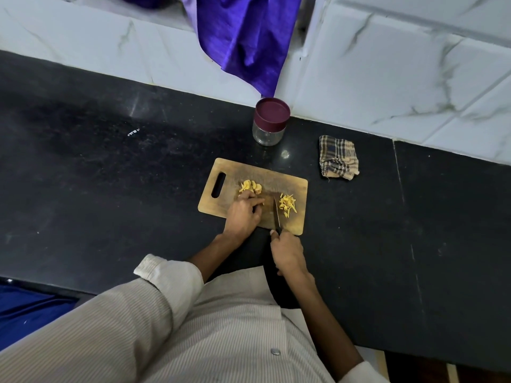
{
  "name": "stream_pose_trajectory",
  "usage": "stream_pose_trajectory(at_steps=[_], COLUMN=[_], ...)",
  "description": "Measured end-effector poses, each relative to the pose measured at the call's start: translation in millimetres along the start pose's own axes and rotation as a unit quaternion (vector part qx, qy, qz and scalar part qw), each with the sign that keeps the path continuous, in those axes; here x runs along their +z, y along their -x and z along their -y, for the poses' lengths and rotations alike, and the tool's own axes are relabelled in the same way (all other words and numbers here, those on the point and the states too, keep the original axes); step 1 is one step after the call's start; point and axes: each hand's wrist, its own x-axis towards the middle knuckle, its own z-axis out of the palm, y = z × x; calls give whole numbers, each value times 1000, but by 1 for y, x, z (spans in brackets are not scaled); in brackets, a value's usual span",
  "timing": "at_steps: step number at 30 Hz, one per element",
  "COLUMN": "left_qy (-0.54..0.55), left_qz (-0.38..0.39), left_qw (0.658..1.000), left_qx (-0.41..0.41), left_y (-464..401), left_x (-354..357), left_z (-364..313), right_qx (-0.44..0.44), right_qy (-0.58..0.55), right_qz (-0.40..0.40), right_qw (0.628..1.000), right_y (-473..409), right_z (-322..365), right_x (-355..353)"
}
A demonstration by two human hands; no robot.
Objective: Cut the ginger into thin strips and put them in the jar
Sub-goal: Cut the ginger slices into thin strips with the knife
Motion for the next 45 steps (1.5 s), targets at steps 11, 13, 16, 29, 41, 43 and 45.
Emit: stream_pose_trajectory(at_steps=[11,13,16,29,41,43,45], left_qy=[29,20,19,-12,-20,-20,-21], left_qz=[-28,-32,-39,-44,-33,-31,-31], left_qw=[999,999,999,999,999,999,999], left_qx=[-9,-15,-23,-4,20,22,22], left_y=[2,2,3,10,10,10,9], left_x=[2,2,3,3,6,7,7], left_z=[0,-2,-4,-11,-7,-7,-7], right_qx=[-25,-35,-35,-45,-18,-17,-14], right_qy=[-54,-47,-49,-19,27,21,10], right_qz=[30,31,33,16,22,24,22], right_qw=[998,998,998,999,999,999,1000], right_y=[-1,-1,-1,-4,-5,-5,-5], right_z=[3,4,5,7,11,11,10], right_x=[3,4,3,10,13,12,9])
